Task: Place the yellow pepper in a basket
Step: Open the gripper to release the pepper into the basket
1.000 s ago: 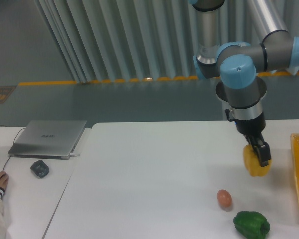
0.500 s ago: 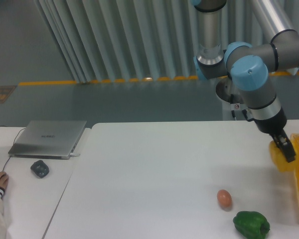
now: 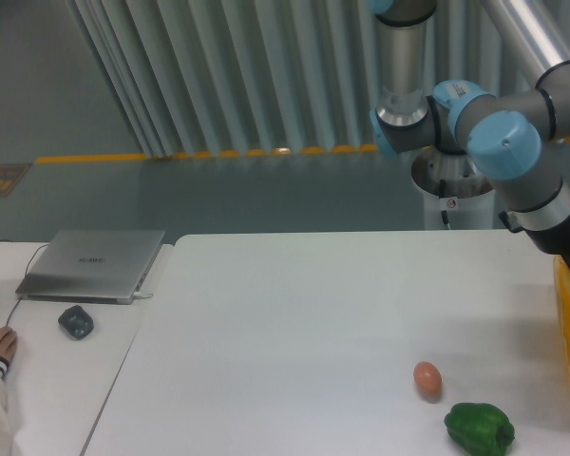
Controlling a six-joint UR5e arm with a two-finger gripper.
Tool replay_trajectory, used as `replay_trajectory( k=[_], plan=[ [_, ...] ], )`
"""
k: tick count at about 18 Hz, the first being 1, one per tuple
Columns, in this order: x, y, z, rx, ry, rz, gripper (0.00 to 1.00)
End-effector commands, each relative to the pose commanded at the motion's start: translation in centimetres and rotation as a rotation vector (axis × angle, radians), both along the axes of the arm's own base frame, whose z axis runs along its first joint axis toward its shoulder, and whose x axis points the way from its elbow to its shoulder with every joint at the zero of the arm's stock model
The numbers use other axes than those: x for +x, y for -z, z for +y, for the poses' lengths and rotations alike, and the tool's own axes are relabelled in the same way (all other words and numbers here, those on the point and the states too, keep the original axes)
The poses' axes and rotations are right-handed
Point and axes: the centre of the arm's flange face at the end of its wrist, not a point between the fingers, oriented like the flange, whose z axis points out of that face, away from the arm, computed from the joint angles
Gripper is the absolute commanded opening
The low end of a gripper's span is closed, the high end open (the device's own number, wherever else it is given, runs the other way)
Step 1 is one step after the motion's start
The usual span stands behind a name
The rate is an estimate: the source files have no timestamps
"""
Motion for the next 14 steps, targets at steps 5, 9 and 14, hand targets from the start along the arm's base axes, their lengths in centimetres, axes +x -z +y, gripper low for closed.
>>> replay_trajectory(
  k=[5, 9, 14],
  plan=[
    [-1.8, 1.0, -1.1, -0.015, -0.025, 0.008, 0.53],
    [-2.0, 1.6, -1.0, -0.029, -0.028, 0.034, 0.83],
    [-1.7, 1.7, -0.9, -0.023, -0.034, 0.035, 1.00]
  ],
)
